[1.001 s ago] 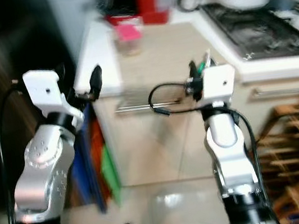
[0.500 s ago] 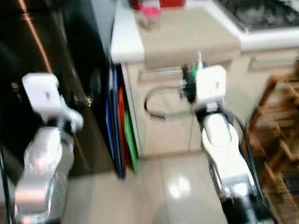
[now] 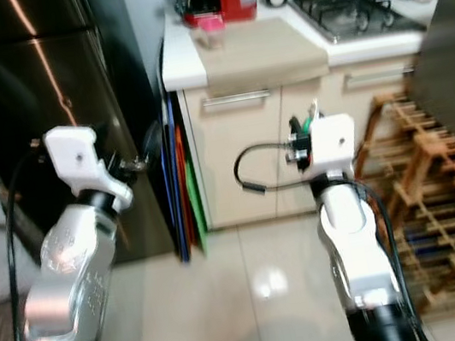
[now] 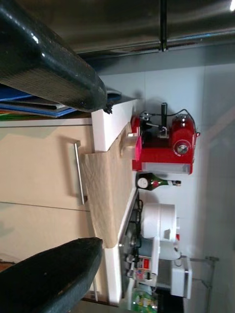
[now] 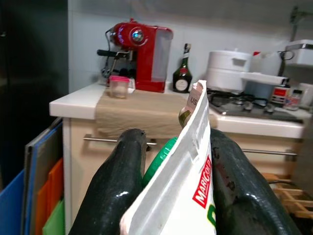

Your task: Restocking fridge

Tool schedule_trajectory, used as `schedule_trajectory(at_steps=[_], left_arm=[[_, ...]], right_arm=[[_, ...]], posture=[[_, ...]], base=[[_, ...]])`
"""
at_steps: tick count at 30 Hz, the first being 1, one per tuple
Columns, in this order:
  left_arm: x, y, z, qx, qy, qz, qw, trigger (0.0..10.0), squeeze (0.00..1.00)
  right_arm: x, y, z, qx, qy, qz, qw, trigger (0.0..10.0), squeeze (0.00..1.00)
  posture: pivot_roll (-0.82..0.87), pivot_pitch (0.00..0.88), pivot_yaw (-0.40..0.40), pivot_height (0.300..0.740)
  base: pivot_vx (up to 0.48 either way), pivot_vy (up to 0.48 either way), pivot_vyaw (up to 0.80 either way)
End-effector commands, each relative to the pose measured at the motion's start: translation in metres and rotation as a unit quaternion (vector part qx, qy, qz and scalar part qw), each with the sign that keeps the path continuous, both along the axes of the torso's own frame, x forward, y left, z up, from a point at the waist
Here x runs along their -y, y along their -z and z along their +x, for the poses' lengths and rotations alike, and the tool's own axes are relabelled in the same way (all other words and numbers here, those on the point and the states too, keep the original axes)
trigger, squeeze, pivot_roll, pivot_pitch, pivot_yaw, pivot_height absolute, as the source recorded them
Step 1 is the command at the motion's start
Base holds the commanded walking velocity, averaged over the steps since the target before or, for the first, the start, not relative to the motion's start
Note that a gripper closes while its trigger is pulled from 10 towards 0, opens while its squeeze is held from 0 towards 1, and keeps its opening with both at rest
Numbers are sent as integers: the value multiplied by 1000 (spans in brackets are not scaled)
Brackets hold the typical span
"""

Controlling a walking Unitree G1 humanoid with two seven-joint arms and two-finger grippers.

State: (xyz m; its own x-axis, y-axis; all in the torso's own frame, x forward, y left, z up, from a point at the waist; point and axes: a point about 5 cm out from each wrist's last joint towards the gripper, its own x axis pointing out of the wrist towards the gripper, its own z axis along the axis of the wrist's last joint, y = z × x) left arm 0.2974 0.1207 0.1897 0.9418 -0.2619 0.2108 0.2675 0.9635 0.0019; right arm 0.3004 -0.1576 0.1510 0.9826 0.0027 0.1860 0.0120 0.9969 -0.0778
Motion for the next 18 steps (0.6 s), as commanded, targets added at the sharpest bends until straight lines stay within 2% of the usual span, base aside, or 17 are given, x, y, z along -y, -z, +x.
schedule_trajectory(at_steps=[1,18], left_arm=[[5,-4,3,6,13,-5,1000,10000,0],[7,-2,-2,8,35,-3,999,10000,0]], right_arm=[[5,-7,4,6,5,-6,1000,10000,365],[1,3,0,-11,-4,-7,1000,10000,361]], posture=[[-76,0,29,740],[-80,0,57,740]], base=[[0,-472,0],[0,-472,0]])
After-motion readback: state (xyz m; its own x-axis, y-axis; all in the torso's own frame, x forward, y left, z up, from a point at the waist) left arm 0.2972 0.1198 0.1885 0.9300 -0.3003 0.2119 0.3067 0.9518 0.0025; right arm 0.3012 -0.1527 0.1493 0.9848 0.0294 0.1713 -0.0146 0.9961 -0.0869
